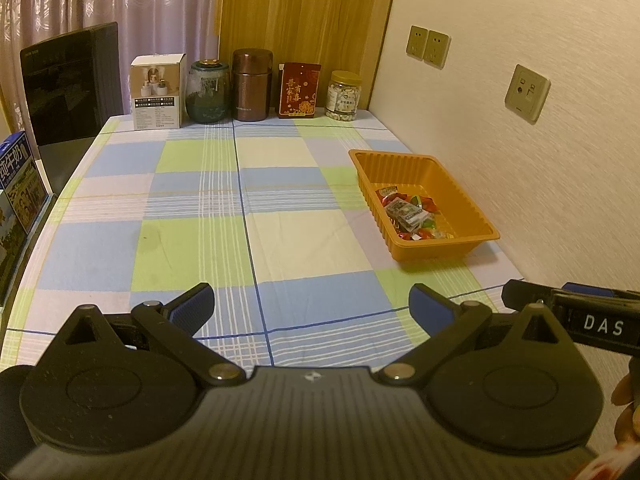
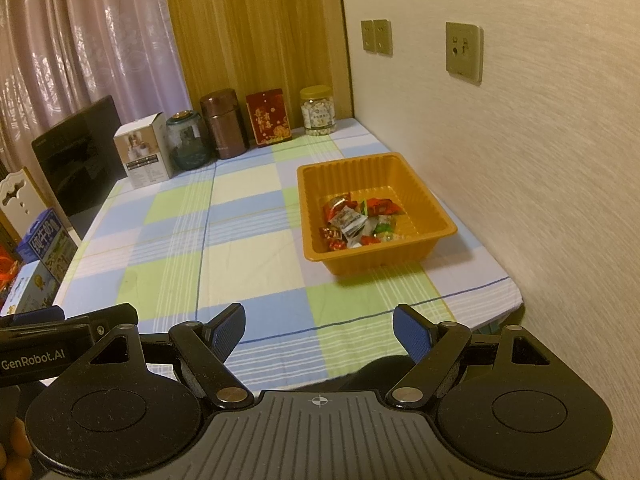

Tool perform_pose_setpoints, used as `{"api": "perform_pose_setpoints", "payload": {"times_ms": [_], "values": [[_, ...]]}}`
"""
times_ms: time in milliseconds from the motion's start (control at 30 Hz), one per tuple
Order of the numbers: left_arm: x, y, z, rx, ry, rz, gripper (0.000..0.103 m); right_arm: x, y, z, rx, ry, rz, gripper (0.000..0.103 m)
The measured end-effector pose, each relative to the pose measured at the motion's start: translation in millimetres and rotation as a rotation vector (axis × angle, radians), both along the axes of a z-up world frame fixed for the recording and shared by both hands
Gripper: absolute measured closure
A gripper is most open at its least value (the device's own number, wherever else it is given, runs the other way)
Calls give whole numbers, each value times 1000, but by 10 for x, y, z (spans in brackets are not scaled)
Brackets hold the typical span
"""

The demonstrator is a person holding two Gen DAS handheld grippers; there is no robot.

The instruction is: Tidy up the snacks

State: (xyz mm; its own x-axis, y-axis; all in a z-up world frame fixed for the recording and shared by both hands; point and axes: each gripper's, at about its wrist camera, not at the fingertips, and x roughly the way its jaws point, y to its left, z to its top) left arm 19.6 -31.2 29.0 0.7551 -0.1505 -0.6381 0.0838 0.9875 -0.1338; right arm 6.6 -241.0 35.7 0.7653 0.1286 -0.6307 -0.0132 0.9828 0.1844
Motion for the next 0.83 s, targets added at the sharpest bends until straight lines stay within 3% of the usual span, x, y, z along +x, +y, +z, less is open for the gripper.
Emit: {"api": "perform_pose_setpoints", "payload": {"times_ms": [833], "values": [[3, 10, -22, -12, -23, 5, 0, 5, -4, -38, 4, 2, -1, 22]]}}
